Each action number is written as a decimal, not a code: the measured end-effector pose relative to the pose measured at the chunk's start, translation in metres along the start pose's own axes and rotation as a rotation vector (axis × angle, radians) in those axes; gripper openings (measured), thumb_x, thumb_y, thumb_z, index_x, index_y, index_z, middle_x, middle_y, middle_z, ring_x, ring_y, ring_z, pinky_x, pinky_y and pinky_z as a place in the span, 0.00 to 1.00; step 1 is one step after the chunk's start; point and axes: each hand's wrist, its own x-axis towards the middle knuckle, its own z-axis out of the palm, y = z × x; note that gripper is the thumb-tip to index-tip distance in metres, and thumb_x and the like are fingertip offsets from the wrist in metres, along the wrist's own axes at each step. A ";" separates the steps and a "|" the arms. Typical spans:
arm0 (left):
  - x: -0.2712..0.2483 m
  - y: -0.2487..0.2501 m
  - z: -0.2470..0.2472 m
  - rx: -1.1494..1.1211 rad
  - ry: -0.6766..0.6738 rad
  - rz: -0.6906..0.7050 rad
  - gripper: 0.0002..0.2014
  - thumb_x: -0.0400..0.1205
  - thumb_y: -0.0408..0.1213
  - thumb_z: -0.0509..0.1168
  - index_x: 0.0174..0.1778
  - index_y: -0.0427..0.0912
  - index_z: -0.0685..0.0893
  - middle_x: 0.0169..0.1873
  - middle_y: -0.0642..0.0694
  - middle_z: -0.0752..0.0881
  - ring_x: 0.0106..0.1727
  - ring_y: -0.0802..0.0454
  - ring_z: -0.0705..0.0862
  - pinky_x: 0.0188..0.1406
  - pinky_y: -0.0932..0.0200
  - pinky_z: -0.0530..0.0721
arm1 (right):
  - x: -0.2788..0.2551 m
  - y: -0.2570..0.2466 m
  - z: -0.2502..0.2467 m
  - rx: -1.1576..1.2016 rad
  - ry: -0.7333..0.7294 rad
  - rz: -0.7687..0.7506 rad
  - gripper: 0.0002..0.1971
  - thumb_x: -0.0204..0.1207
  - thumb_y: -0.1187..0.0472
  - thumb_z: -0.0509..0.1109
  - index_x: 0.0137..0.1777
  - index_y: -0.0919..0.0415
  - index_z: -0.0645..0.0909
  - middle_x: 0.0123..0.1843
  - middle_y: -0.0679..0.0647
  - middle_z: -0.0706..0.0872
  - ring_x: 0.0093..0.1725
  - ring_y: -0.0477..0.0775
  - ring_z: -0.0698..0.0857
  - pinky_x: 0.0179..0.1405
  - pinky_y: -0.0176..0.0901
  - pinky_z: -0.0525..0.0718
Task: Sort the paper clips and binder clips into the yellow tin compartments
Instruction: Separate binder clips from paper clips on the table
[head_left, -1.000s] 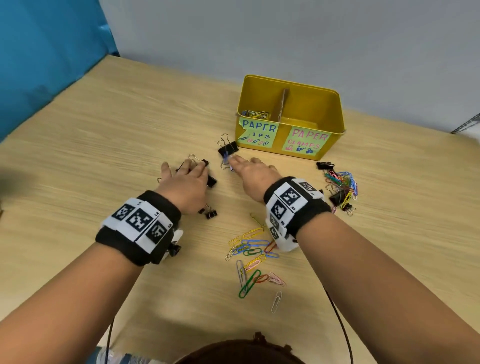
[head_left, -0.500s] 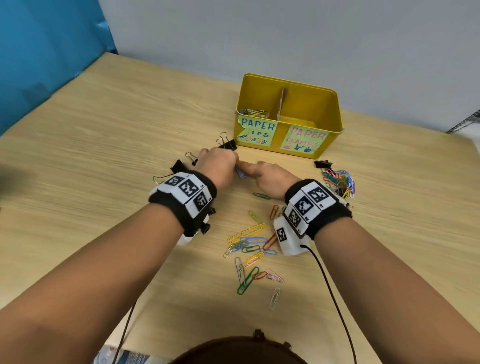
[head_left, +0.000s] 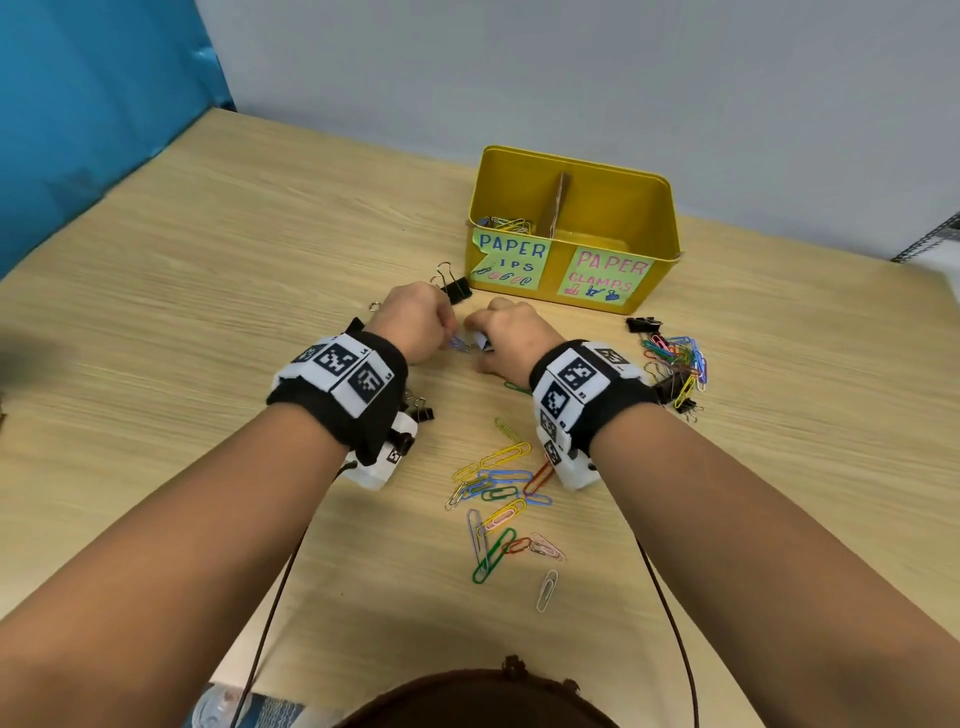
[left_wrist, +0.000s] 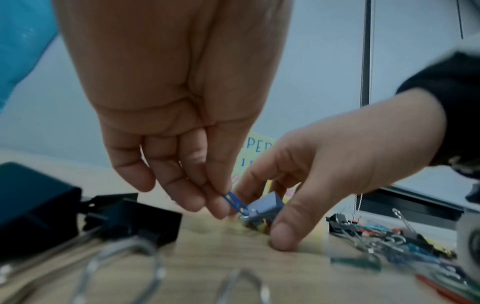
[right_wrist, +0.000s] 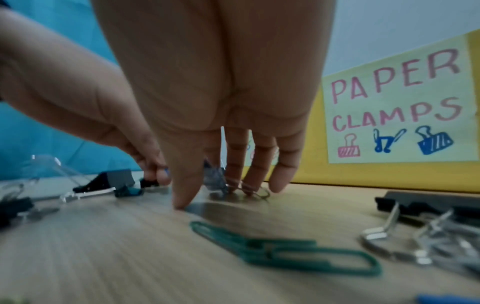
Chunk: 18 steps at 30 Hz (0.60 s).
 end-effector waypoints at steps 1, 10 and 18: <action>0.000 0.000 -0.001 -0.007 0.003 -0.001 0.06 0.76 0.27 0.67 0.43 0.40 0.88 0.48 0.40 0.88 0.49 0.45 0.85 0.46 0.61 0.78 | 0.002 0.001 -0.001 -0.011 0.006 -0.003 0.19 0.77 0.61 0.68 0.68 0.57 0.78 0.66 0.60 0.78 0.67 0.63 0.77 0.66 0.53 0.79; 0.000 0.005 0.000 -0.007 0.021 0.013 0.06 0.79 0.32 0.64 0.46 0.39 0.87 0.52 0.38 0.87 0.55 0.42 0.84 0.55 0.55 0.80 | -0.007 0.009 -0.013 0.201 0.240 0.014 0.12 0.77 0.61 0.68 0.59 0.61 0.84 0.60 0.62 0.87 0.61 0.61 0.83 0.61 0.47 0.82; 0.002 0.018 -0.013 -0.363 0.170 -0.076 0.07 0.74 0.24 0.64 0.38 0.35 0.87 0.48 0.37 0.89 0.57 0.40 0.84 0.58 0.56 0.80 | -0.006 -0.007 -0.003 0.085 0.189 -0.089 0.16 0.80 0.63 0.62 0.65 0.59 0.82 0.60 0.64 0.85 0.61 0.63 0.83 0.60 0.45 0.80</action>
